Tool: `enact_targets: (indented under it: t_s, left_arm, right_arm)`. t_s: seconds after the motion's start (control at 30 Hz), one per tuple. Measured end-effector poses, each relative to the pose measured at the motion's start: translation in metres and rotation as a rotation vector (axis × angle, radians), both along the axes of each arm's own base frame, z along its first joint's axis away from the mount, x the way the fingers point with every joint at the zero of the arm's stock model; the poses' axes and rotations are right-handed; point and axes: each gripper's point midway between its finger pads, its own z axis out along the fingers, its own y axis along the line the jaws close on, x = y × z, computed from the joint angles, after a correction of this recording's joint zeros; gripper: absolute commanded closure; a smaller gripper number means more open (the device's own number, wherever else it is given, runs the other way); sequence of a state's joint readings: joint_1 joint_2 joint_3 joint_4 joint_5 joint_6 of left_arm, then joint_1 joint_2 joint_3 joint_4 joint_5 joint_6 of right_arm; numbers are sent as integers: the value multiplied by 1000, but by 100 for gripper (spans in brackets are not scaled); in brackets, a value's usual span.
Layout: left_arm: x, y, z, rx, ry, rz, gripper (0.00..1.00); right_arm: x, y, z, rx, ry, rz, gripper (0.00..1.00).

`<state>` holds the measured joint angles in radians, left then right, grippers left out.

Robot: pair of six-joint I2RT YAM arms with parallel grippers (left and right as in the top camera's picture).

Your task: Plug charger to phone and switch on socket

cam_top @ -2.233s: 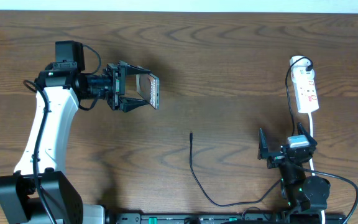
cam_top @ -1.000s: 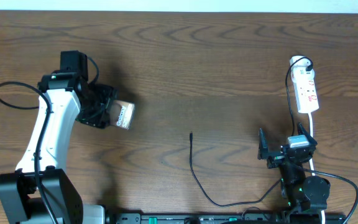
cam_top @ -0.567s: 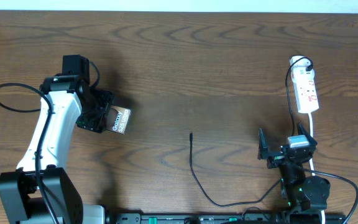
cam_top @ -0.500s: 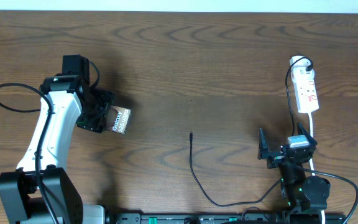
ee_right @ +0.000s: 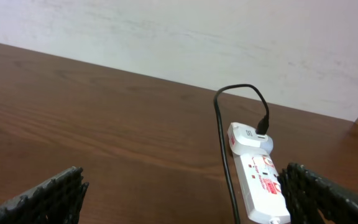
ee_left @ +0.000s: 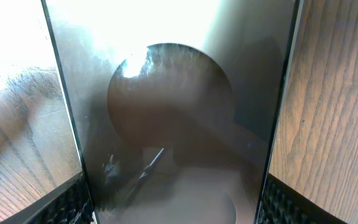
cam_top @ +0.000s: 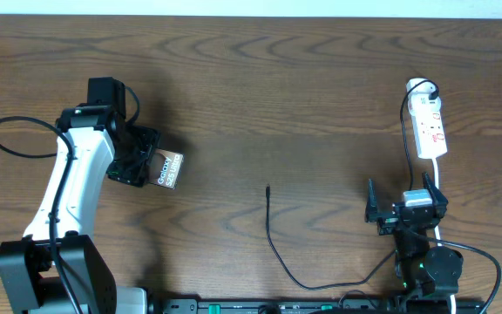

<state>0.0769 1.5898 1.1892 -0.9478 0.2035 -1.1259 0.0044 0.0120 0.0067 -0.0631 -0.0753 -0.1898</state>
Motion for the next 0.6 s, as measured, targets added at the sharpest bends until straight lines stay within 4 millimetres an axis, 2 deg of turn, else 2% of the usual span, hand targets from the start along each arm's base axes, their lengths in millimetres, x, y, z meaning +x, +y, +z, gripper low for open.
enact_targets:
  t_s: [0.23,0.33,0.5,0.6]
  left_arm:
    - [-1,0,0,0,3,0,93]
    - [-1,0,0,0,3,0,92]
    - [-1,0,0,0,3,0,93]
    - [-1,0,0,0,3,0,92]
  right_arm:
    - [0,1,0,-2,-2,8,1]
    - [0,5,8,4,-31,28,1]
    - [-4,30,12,41,-43,173,1]
    - [-8,41,22,70,-79,245,1]
